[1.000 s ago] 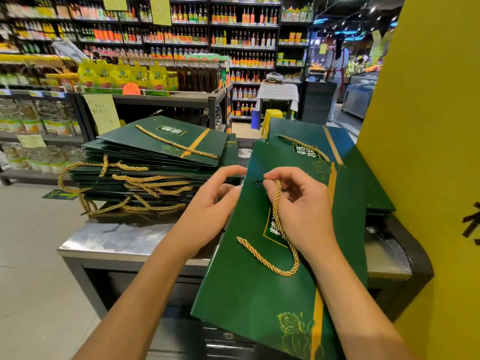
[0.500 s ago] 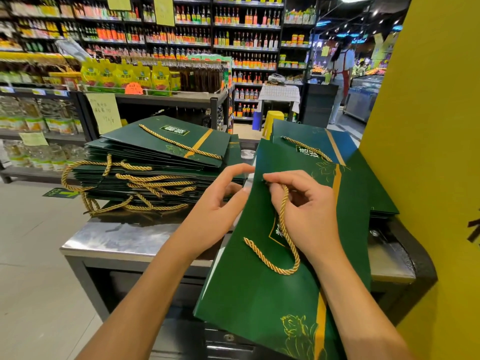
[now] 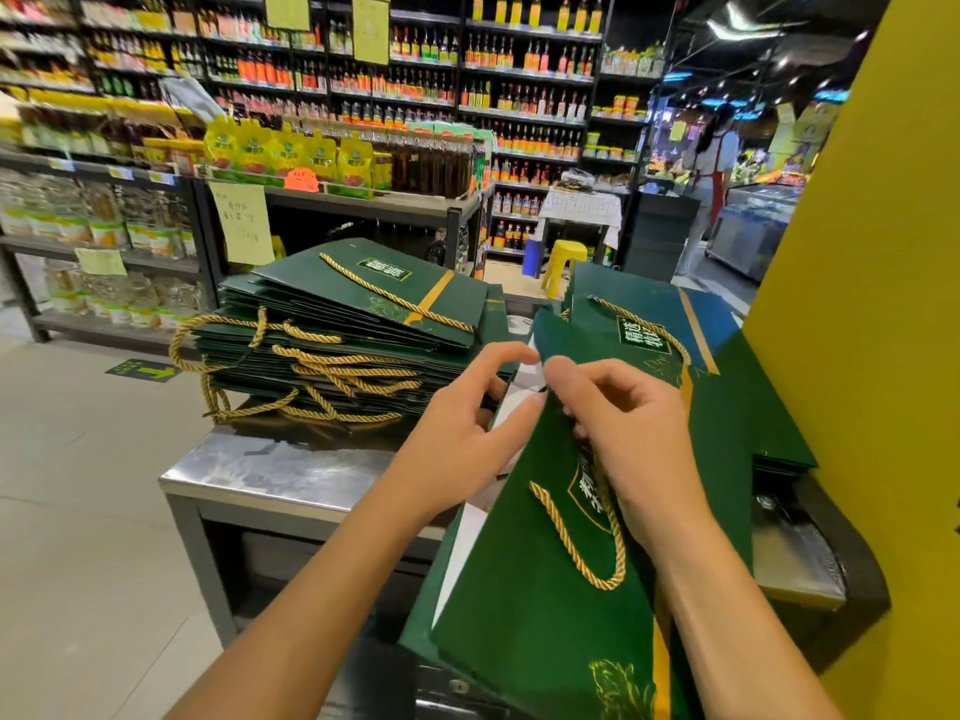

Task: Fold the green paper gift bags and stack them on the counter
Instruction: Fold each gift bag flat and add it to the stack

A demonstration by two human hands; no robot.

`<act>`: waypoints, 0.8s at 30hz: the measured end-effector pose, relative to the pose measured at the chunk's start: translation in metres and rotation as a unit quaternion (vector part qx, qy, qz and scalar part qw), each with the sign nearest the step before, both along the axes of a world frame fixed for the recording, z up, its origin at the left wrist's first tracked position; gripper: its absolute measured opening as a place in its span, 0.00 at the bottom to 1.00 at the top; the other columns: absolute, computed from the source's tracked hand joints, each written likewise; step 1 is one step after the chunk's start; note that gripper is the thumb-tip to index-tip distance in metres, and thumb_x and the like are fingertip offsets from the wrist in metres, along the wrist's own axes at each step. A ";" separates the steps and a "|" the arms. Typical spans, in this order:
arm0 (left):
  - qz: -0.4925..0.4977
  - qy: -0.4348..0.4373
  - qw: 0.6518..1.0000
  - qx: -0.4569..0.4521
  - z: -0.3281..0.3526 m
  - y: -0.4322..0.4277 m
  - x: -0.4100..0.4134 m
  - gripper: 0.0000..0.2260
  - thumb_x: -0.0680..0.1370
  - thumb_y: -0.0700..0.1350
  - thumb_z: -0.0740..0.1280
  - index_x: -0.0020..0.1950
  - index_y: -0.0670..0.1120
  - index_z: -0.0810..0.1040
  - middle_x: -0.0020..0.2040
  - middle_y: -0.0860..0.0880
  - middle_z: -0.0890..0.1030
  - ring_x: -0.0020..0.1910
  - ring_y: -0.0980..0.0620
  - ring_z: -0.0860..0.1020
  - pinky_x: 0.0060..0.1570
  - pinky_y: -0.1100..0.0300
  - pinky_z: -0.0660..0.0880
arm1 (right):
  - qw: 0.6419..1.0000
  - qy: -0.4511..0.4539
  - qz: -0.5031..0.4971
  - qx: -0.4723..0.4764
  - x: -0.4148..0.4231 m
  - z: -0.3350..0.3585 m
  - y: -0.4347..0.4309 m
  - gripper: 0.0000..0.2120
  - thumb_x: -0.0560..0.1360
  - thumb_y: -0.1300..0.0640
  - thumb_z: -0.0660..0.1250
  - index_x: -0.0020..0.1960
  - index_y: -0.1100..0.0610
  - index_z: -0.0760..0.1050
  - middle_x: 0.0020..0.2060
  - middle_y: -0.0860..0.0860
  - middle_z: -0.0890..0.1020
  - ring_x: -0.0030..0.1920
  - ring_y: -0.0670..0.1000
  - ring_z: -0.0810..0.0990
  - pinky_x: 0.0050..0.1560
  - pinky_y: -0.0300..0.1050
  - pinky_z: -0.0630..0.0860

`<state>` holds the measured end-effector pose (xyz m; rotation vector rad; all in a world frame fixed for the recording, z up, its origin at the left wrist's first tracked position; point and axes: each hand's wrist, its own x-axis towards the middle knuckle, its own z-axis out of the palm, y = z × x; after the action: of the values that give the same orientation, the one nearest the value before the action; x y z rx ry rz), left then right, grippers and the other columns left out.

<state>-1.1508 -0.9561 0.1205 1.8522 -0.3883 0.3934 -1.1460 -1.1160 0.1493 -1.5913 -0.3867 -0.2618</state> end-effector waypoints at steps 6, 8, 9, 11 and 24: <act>0.001 -0.028 0.999 0.022 -0.001 -0.001 -0.002 0.17 0.77 0.56 0.67 0.66 0.61 0.72 0.42 0.45 0.78 0.38 0.39 0.79 0.38 0.39 0.79 | 0.999 0.044 -0.030 0.010 0.001 0.004 0.008 0.05 0.72 0.54 0.77 0.44 0.54 0.83 0.37 0.51 0.84 0.36 0.46 0.80 0.37 0.41 0.78; -0.005 -0.028 0.999 0.023 -0.002 -0.001 -0.002 0.21 0.74 0.57 0.67 0.66 0.61 0.72 0.42 0.49 0.79 0.38 0.42 0.80 0.38 0.42 0.79 | 0.998 0.038 -0.038 0.027 0.003 0.000 0.008 0.02 0.73 0.57 0.76 0.43 0.55 0.83 0.35 0.51 0.83 0.36 0.46 0.79 0.38 0.43 0.76; -0.007 -0.026 0.999 0.024 -0.003 0.000 -0.001 0.21 0.73 0.58 0.68 0.66 0.62 0.72 0.42 0.49 0.79 0.38 0.42 0.80 0.39 0.41 0.80 | 0.998 0.031 -0.044 0.038 0.003 -0.002 0.008 0.02 0.73 0.58 0.75 0.42 0.54 0.83 0.35 0.51 0.83 0.36 0.47 0.79 0.40 0.46 0.76; -0.002 -0.021 0.999 0.027 -0.005 0.001 0.001 0.21 0.74 0.57 0.69 0.66 0.62 0.72 0.43 0.48 0.78 0.40 0.40 0.79 0.41 0.39 0.79 | 0.996 0.010 -0.061 0.057 0.003 -0.007 0.007 0.04 0.74 0.60 0.73 0.41 0.55 0.83 0.34 0.51 0.83 0.37 0.47 0.79 0.41 0.45 0.76; 0.000 -0.055 0.998 0.023 -0.003 0.002 0.009 0.04 0.82 0.46 0.67 0.56 0.51 0.80 0.34 0.55 0.72 0.32 0.56 0.66 0.34 0.64 0.64 | 0.994 -0.040 -0.044 0.090 0.009 -0.017 0.005 0.08 0.76 0.64 0.71 0.40 0.54 0.83 0.33 0.49 0.82 0.36 0.46 0.78 0.37 0.38 0.76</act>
<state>-1.1420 -0.9539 0.1176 1.8796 -0.4759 0.4907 -1.1372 -1.1110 0.1327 -1.4262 -0.3451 -0.4184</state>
